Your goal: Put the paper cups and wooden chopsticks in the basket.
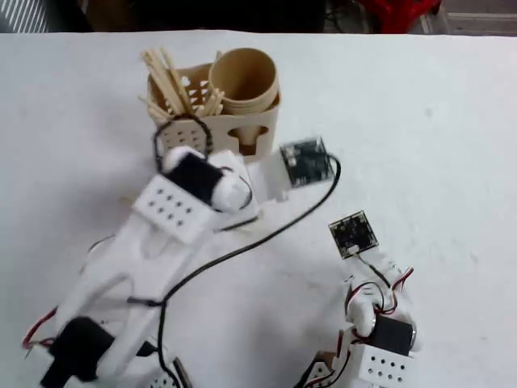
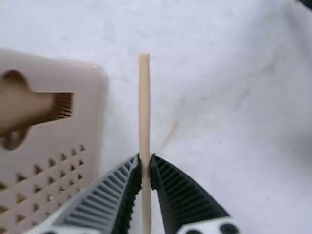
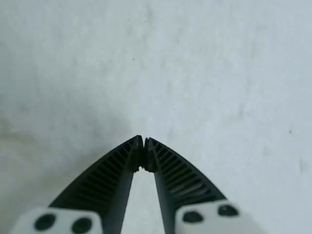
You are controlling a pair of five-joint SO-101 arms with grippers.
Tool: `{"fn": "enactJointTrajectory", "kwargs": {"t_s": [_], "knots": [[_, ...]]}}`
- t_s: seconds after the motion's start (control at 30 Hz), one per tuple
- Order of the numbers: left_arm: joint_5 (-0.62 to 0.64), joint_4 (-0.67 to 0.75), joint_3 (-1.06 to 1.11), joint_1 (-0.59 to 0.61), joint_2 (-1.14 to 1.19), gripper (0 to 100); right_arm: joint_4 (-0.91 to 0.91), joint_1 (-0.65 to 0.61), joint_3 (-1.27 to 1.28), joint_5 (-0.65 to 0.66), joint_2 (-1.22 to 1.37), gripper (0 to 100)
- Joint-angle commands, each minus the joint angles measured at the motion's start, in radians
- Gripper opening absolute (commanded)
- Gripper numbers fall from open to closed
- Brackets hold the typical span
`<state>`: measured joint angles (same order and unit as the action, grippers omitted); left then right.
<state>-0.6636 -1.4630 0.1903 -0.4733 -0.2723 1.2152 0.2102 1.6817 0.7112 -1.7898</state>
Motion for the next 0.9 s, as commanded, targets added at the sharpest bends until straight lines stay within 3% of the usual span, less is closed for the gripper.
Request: {"fn": "enactJointTrajectory", "kwargs": {"t_s": [0.0,0.17,0.53,0.87], "knots": [[0.114,-0.005,-0.204,0.001,-0.119,2,0.004,0.001,0.009,0.003,-0.007,1.8],[0.275,0.08,-0.42,0.051,-0.131,2,0.004,0.001,0.009,0.003,-0.007,1.8],[0.476,0.626,-0.479,0.312,-0.127,2,0.004,0.001,0.009,0.003,-0.007,1.8],[0.519,0.7,-0.488,0.335,-0.001,2,0.004,0.001,0.009,0.003,-0.007,1.8]]}}
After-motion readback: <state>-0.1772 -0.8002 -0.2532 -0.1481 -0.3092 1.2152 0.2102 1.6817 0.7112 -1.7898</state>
